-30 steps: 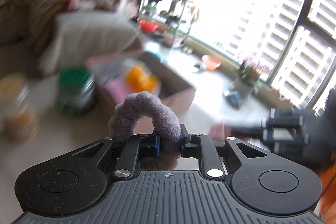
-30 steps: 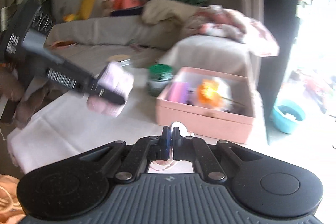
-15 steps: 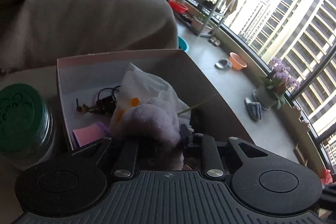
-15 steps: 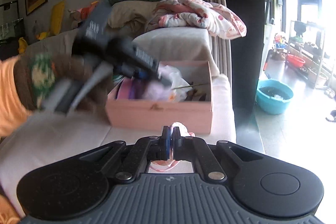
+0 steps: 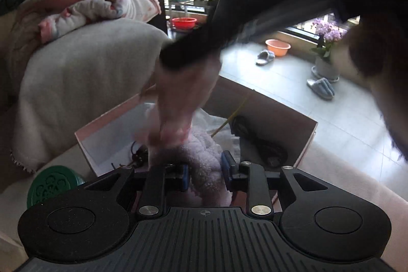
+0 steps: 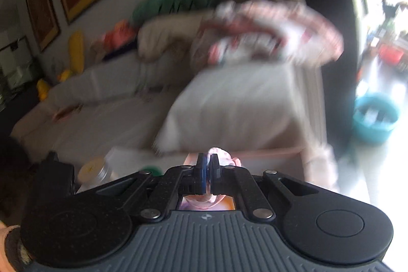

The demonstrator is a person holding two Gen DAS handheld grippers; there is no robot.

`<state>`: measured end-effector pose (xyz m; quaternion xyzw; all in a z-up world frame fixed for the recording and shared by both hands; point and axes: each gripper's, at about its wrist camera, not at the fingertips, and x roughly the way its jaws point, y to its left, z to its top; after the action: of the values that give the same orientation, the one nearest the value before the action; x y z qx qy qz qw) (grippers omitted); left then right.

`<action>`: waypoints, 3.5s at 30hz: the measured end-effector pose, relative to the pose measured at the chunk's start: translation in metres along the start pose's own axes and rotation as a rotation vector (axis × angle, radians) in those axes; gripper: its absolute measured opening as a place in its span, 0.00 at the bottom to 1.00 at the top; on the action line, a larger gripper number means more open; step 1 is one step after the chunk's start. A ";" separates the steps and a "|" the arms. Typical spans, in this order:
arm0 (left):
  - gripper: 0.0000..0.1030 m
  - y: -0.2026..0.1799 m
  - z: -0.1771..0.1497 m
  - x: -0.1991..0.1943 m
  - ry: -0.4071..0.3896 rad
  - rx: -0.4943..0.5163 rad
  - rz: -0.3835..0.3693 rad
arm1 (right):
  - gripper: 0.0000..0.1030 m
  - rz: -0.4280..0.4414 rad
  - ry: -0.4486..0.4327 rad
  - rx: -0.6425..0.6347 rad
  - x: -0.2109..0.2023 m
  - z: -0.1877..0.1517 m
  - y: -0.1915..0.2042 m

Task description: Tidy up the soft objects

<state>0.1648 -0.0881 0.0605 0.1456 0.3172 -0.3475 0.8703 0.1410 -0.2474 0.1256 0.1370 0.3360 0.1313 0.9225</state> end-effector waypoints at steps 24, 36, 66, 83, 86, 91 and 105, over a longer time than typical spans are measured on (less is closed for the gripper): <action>0.23 0.052 0.014 0.014 0.056 -0.210 -0.016 | 0.15 -0.236 0.030 -0.131 0.001 -0.048 -0.024; 0.23 0.022 0.006 -0.055 0.033 -0.119 -0.109 | 0.15 -0.204 0.084 -0.126 0.027 -0.049 -0.016; 0.23 0.001 -0.143 -0.139 0.057 -0.370 0.224 | 0.62 -0.314 0.026 -0.062 -0.058 -0.160 0.049; 0.81 -0.047 -0.161 -0.106 -0.025 -0.423 0.381 | 0.95 -0.378 0.090 -0.076 -0.021 -0.200 0.059; 0.81 -0.050 -0.162 -0.103 -0.038 -0.424 0.416 | 0.98 -0.395 0.070 -0.064 -0.023 -0.202 0.053; 0.81 -0.053 -0.162 -0.101 -0.053 -0.428 0.459 | 0.98 -0.420 0.013 -0.059 -0.028 -0.212 0.051; 0.81 -0.050 -0.162 -0.100 -0.053 -0.434 0.463 | 1.00 -0.420 0.013 -0.054 -0.029 -0.212 0.051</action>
<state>0.0014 0.0040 0.0020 0.0158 0.3194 -0.0679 0.9451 -0.0267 -0.1747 0.0037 0.0386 0.3595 -0.0540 0.9308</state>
